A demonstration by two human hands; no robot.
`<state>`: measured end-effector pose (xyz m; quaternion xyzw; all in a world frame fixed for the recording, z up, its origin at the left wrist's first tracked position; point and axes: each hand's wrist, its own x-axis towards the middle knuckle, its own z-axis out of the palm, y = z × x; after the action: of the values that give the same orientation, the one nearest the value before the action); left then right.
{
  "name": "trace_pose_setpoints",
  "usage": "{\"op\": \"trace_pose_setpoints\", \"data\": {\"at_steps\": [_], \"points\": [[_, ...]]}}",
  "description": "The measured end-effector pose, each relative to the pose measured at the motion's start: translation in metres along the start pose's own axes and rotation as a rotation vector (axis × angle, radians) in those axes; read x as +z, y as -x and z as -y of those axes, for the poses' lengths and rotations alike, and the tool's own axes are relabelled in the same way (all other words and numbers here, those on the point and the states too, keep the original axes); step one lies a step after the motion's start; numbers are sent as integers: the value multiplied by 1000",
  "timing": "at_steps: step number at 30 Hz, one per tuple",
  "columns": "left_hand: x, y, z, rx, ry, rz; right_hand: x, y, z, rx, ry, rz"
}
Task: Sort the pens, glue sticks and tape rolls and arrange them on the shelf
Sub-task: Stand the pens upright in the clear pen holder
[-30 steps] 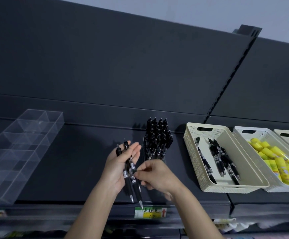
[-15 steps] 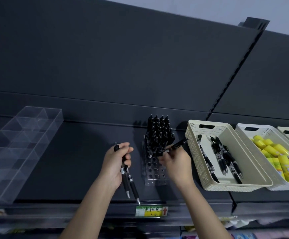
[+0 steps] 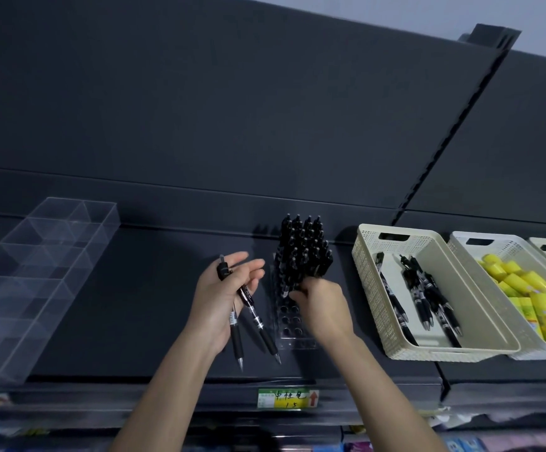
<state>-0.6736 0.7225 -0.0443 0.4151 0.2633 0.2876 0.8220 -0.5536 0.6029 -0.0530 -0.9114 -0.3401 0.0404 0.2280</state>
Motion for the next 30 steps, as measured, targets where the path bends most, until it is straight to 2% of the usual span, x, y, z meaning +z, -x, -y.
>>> {"op": "trace_pose_setpoints", "data": {"at_steps": [6,10,12,15,16,20,23,27,30], "points": [[-1,4,-3,65,-24,-11,-3,0,2,14,-9,26],[3,7,-5,105,-80,1,-16,14,-1,72,-14,-46],[8,7,-4,122,-116,1,-23,25,4,49,-177,45],[22,8,-1,133,-148,12,-25,39,21,-32,-510,317],[26,9,0,137,-153,28,-24,41,24,-56,-543,334],[36,12,3,149,-169,90,-22,46,22,-116,-441,242],[36,12,2,131,-151,54,-24,45,15,-75,-380,164],[28,10,-3,147,-287,-73,-31,30,0,79,-406,-209],[22,7,-3,176,-357,-82,-33,16,-5,117,-358,-320]]}}
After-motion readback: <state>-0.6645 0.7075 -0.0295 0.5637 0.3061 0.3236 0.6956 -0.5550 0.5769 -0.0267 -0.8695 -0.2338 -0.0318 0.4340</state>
